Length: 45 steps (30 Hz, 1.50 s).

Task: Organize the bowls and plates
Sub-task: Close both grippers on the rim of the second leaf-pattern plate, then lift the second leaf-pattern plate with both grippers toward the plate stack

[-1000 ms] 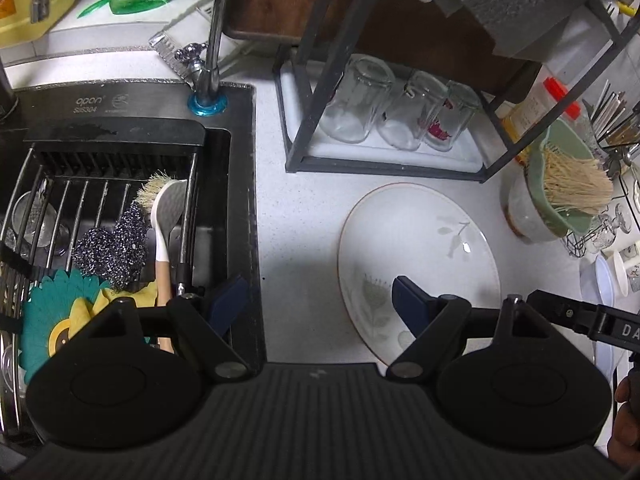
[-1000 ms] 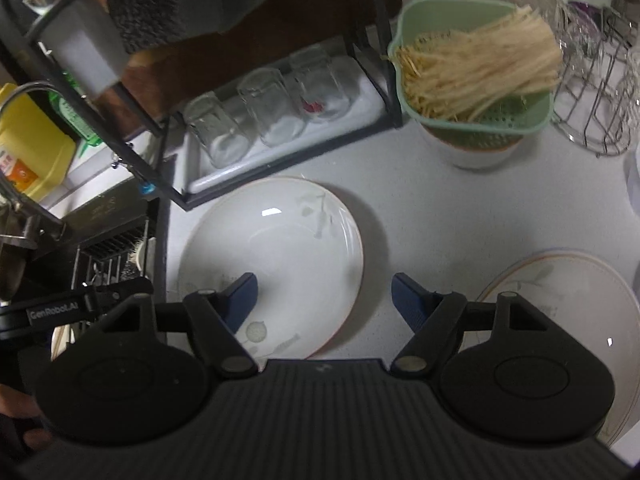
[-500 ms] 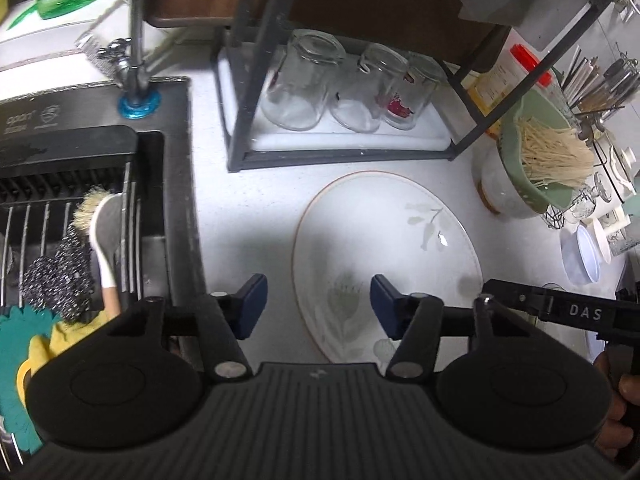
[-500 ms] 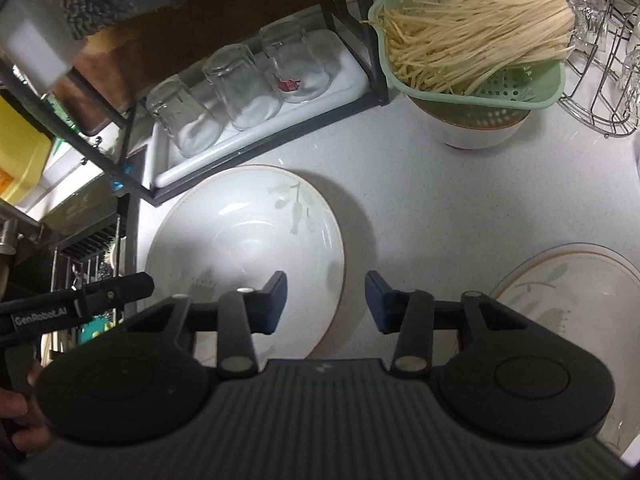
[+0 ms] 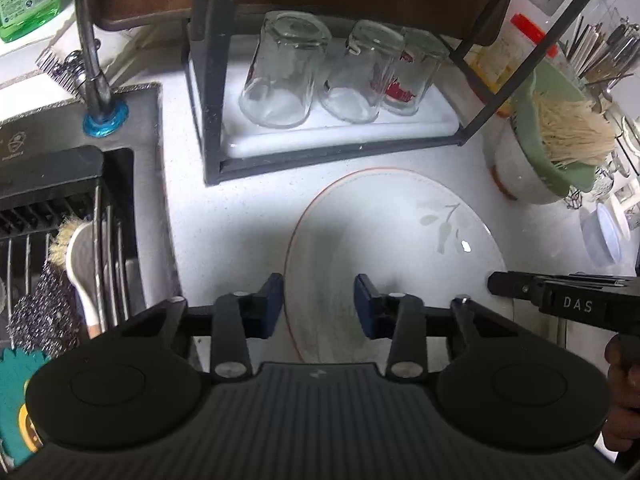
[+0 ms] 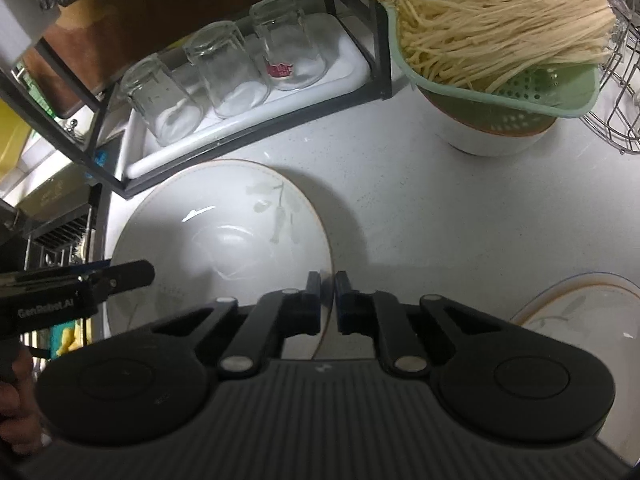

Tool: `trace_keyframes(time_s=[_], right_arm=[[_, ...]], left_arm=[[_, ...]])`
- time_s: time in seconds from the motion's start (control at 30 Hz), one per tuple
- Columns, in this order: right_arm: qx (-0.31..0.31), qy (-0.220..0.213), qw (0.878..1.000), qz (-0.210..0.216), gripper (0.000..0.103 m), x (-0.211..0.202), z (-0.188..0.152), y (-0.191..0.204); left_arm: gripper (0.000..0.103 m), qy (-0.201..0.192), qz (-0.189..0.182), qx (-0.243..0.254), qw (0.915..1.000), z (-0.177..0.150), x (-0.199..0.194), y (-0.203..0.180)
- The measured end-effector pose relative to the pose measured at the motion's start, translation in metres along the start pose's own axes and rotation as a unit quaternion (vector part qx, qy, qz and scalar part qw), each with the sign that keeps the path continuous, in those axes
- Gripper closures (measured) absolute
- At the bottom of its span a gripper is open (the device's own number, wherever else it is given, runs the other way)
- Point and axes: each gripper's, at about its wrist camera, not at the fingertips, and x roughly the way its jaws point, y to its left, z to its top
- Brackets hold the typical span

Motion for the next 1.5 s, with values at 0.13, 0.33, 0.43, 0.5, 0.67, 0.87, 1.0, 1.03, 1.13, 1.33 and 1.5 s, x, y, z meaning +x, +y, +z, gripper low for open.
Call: trace_keyframes(time_s=[0.13,0.33,0.43,0.5,0.67,0.87,1.0,1.03,1.13,1.33,1.5], right_arm=[[0.005,-0.005,1.000,0.010,0.093,0.002,-0.001,-0.004],[0.007,-0.009,1.000,0.016,0.092,0.004,0.000,-0.005],[0.009,-0.006,1.000,0.016,0.092,0.004,0.002,-0.006],[0.010,0.000,1.000,0.018,0.092,0.004,0.003,-0.007],[-0.007,0.010,0.999,0.034,0.092,-0.006,-0.003,-0.011],[-0.005,0.010,0.998,0.059,0.092,-0.032,-0.012,-0.021],[0.004,0.004,0.997,0.076,0.092,-0.056,-0.018,-0.030],[0.006,0.002,0.997,0.080,0.092,-0.062,-0.019,-0.033],[0.009,-0.002,0.996,0.086,0.092,-0.078,-0.023,-0.040],[0.022,-0.010,0.996,0.082,0.092,-0.094,-0.031,-0.054],[0.036,-0.003,0.996,0.081,0.092,-0.107,-0.039,-0.076]], left_arm=[[0.074,0.000,0.014,0.022,0.9997,-0.002,0.005,-0.001],[0.080,-0.003,0.016,0.026,0.9995,-0.007,0.009,0.002],[0.080,0.001,0.004,0.004,1.0000,-0.007,0.007,0.007],[0.080,0.006,-0.004,-0.008,0.9999,-0.009,0.004,0.008],[0.080,0.005,-0.006,-0.030,0.9995,-0.017,-0.013,0.005],[0.080,-0.012,-0.009,-0.049,0.9987,-0.030,-0.042,-0.010],[0.080,-0.020,-0.025,-0.074,0.9967,-0.032,-0.062,-0.019],[0.080,-0.023,-0.025,-0.072,0.9968,-0.032,-0.067,-0.024],[0.080,-0.034,-0.025,-0.057,0.9975,-0.032,-0.080,-0.039],[0.080,-0.052,-0.021,-0.026,0.9981,-0.034,-0.093,-0.069],[0.080,-0.042,-0.031,-0.007,0.9986,-0.036,-0.092,-0.092]])
